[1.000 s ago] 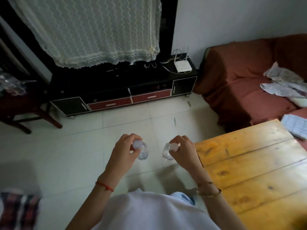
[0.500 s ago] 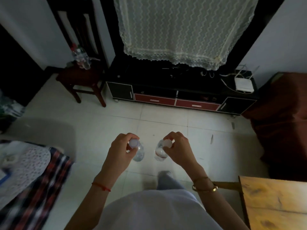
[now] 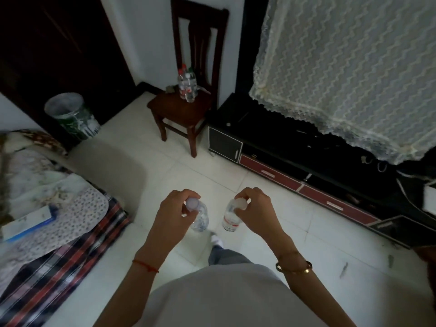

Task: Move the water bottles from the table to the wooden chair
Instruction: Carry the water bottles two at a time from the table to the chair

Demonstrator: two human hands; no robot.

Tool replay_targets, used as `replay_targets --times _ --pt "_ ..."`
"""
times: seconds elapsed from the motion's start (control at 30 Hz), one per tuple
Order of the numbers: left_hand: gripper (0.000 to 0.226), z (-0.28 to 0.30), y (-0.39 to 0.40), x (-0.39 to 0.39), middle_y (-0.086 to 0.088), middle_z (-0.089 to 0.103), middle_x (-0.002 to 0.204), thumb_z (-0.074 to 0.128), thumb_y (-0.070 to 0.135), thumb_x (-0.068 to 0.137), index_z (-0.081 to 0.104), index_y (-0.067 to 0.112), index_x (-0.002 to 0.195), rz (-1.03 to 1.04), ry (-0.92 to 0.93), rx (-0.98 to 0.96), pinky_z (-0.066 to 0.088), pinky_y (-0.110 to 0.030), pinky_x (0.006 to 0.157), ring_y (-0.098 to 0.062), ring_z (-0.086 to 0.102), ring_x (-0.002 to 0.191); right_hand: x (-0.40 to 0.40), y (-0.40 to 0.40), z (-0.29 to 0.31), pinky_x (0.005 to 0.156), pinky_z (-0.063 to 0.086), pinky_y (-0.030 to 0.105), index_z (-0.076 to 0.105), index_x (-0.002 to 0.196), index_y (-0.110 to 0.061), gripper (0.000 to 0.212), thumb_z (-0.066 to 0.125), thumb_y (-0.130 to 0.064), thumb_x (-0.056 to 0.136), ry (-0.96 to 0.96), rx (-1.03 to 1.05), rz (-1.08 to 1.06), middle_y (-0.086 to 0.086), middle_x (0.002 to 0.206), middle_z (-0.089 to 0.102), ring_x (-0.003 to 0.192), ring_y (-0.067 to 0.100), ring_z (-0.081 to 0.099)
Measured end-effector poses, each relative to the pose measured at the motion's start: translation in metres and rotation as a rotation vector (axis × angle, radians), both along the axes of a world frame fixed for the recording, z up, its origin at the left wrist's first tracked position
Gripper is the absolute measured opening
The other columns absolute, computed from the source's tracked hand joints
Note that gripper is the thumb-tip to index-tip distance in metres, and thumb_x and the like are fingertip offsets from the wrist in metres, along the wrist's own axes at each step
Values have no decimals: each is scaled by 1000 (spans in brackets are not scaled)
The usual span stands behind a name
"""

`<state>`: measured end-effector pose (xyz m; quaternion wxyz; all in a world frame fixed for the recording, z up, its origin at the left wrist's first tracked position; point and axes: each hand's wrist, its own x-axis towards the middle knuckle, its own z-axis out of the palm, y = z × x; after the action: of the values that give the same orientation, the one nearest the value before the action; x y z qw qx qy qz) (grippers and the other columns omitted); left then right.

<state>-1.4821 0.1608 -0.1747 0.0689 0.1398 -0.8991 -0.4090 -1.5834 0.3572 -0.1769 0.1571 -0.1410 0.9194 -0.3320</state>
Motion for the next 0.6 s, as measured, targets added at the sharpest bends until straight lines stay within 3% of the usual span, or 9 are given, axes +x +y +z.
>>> replay_targets --times 0.1,0.27,0.43,0.6 --pt "20 4 -26 -38 6 61 89 69 11 82 65 18 100 61 31 -10 47 -13 72 -8 60 77 -53 -36 4 71 45 19 63 100 -16 24 69 -10 77 6 19 78 -3 99 55 85 16 55" --pt "28 8 -74 -99 13 56 87 70 0 76 64 20 96 181 75 5 45 -7 68 -4 59 74 -134 -95 4 64 38 10 63 97 -15 24 67 -6 76 26 33 205 1 103 58 85 16 57" --pt "24 4 -128 -154 3 62 90 73 4 77 65 17 97 270 66 -35 43 -8 69 -4 58 72 -197 -155 6 71 42 19 63 99 -15 24 67 -7 76 27 31 281 1 103 57 86 16 57" --pt "26 -3 -194 -205 2 60 89 73 2 76 67 16 98 333 40 -34 43 -13 69 -9 58 71 -256 -225 -1 69 39 13 62 98 -13 22 68 -9 77 38 32 324 3 104 57 85 14 55"
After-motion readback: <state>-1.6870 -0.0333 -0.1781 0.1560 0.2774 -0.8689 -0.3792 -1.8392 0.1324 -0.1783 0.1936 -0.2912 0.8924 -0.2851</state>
